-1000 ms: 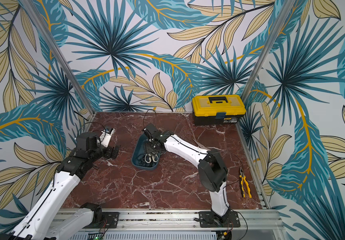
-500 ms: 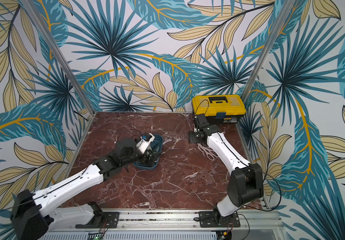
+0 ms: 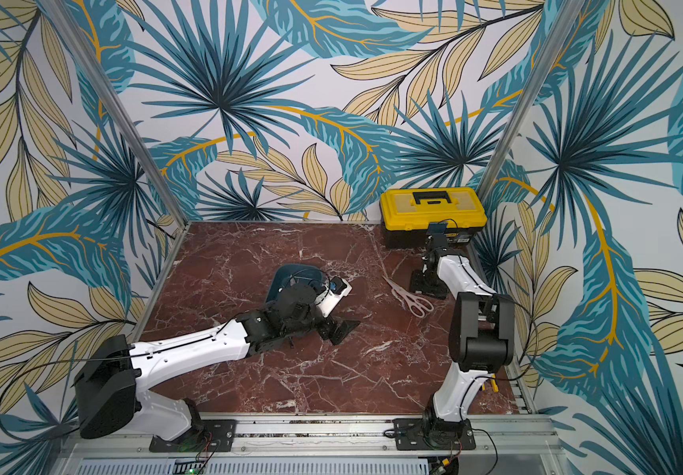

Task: Put the scissors into the storage box
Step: Pick up the scissors from the center of the board.

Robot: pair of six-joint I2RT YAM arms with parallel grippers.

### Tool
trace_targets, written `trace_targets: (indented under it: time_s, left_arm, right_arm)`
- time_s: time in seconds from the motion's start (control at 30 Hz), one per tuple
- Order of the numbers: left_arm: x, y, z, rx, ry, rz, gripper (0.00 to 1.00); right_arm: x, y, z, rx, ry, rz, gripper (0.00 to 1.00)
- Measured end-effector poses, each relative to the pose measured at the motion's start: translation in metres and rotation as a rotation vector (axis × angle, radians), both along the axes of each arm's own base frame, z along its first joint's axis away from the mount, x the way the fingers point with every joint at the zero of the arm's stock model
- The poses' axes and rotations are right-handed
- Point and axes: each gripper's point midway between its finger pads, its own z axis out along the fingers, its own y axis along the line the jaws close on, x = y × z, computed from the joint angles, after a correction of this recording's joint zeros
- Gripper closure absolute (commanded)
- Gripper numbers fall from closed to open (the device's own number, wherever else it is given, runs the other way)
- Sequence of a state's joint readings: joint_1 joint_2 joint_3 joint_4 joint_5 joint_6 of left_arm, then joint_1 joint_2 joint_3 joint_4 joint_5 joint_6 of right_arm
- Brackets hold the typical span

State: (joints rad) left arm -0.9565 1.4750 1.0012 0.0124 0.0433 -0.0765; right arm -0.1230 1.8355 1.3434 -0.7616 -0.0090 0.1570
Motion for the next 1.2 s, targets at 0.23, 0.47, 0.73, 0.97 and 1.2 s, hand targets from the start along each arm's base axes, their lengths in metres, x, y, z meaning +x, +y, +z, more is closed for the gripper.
trace_targets:
  time_s: [0.23,0.47,0.73,0.97,1.2]
  left_arm:
    - [-0.001,0.008,0.005,-0.021,-0.013,0.021,0.0]
    - [0.0,0.012,0.003,-0.016,-0.02,0.039,0.0]
    - [0.008,0.001,-0.018,0.042,-0.02,0.026,0.0]
    - [0.025,-0.031,-0.006,0.035,-0.038,-0.012,0.0]
    - [0.03,-0.035,0.004,0.005,-0.062,0.0,0.0]
  right_arm:
    - [-0.001,0.014,-0.017,0.137,0.026,-0.025,0.35]
    - [-0.026,0.026,-0.04,0.198,0.085,-0.067,0.36]
    - [-0.049,0.05,-0.039,0.264,0.083,-0.087,0.36]
    - [-0.068,0.096,-0.028,0.327,0.07,-0.01,0.36]
    - [-0.067,0.098,0.011,0.307,-0.033,0.04,0.35]
